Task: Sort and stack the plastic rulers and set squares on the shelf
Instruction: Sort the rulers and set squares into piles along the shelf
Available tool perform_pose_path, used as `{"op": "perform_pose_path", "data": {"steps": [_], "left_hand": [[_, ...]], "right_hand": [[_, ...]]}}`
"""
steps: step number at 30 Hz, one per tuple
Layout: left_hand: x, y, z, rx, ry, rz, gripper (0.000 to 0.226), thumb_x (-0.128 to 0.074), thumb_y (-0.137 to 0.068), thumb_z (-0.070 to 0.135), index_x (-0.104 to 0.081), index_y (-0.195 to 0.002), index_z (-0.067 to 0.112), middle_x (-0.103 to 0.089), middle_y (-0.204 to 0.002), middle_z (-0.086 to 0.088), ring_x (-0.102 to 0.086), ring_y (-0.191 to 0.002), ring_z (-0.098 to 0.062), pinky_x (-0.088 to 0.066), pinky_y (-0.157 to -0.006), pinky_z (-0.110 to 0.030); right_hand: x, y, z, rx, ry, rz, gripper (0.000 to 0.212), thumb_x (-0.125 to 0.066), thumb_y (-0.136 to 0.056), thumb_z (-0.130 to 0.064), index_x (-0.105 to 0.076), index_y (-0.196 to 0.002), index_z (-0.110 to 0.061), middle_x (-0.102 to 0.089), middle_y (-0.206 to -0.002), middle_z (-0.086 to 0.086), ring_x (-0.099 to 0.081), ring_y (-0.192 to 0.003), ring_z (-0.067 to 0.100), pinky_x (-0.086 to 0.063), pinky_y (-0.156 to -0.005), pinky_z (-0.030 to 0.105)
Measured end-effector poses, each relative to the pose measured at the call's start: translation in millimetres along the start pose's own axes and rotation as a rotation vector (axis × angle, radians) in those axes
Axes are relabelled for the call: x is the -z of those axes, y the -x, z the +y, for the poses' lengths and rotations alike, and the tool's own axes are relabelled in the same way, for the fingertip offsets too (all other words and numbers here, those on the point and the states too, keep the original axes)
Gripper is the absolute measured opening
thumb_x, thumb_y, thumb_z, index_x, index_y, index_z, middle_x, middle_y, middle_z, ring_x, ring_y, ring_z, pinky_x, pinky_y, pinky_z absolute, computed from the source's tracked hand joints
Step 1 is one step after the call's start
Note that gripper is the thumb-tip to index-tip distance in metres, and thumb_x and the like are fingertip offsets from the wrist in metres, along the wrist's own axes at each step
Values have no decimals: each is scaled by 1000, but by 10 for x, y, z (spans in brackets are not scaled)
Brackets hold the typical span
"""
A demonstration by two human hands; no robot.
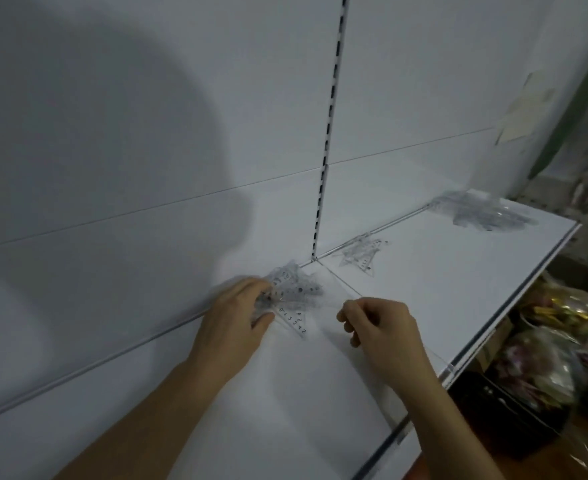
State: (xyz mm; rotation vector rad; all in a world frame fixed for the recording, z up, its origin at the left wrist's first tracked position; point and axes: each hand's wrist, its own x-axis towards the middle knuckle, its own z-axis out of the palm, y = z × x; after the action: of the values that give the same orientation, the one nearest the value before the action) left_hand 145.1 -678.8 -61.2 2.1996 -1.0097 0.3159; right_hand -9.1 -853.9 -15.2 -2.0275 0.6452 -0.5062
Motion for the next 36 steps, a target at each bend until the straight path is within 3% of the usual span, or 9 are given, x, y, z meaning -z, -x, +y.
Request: {"op": "perform_pose_path", "data": {"steps": [6, 10, 16, 19, 22, 25, 29, 33, 36], "left_hand": [[29, 39, -19, 79, 26, 27, 42, -79, -76, 15, -65, -116, 12, -64, -117, 1, -59, -106, -15, -36, -93, -11], [1, 30, -62, 83, 14, 11, 42, -76, -77, 17, -64, -116, 11, -64, -117, -2, -61, -107, -20, -49, -95, -31], [28, 75, 8, 116, -63, -2, 44, -73, -79, 19, -61, -120, 7, -61, -119, -7, -60, -107, -27, -52, -92, -40], [73, 101, 78, 124, -144, -23, 48, -72, -80, 17, -58, -124, 3, -60, -120, -14, -60, -108, -34, -52, -92, -45], [167, 217, 173, 169, -248, -66, 55, -69, -85, 21, -52, -133, -1, -57, -127, -19, -57, -114, -38, -50, -96, -46], [282, 502, 284, 192, -342, -109, 58, -67, -86, 24, -50, -134, -4, -54, -129, -23, -55, -116, -42, -50, -95, -50], [578, 1036, 445, 256, -446, -208, 63, -54, -95, 40, -41, -145, 3, -35, -153, -20, -35, -141, -35, -34, -113, -47], [1136, 1692, 442, 357, -537, -230, 72, -38, -99, 54, -23, -155, 12, -14, -164, -11, -12, -151, -26, -16, -122, -46], [1734, 2253, 252, 490, -611, -176, 73, -31, -99, 58, -19, -156, 14, -9, -166, -8, -6, -152, -24, -12, -123, -48]], "right_hand": [[-334, -458, -112, -34, 318, -126, 51, -58, -95, -46, -58, -62, -7, -64, -60, 6, -49, -51, 18, -41, -54, 27], [-354, -416, -169, -8, 555, -52, 56, -52, -95, -59, -61, -77, -7, -66, -73, 8, -57, -64, 22, -42, -57, 28], [-36, 10, -52, 104, 543, -165, 33, -50, -97, -54, -61, -91, -24, -62, -83, -8, -58, -76, 13, -51, -69, 33], [170, 346, 8, 197, 620, -278, 30, -48, -99, -52, -56, -117, -30, -57, -107, -9, -52, -100, 13, -48, -87, 33], [390, 728, 40, 243, 684, -287, 47, -45, -100, -52, -41, -143, -32, -45, -141, -7, -37, -131, 19, -39, -108, 42], [532, 1083, 90, 267, 734, -293, 60, -41, -102, -53, -26, -154, -29, -27, -159, -8, -16, -148, 20, -27, -119, 49], [410, 1442, 58, 244, 750, -365, 66, -36, -102, -58, -14, -157, -28, -7, -166, -7, 9, -154, 22, -7, -124, 56], [-115, 1650, -253, 368, 720, -453, 67, -31, -102, -57, -13, -158, -24, -5, -167, -6, 12, -154, 25, -7, -123, 58], [-681, 1889, -616, 492, 657, -553, 69, -32, -102, -57, -12, -158, -24, -4, -167, -6, 13, -154, 23, -5, -123, 58]]}}
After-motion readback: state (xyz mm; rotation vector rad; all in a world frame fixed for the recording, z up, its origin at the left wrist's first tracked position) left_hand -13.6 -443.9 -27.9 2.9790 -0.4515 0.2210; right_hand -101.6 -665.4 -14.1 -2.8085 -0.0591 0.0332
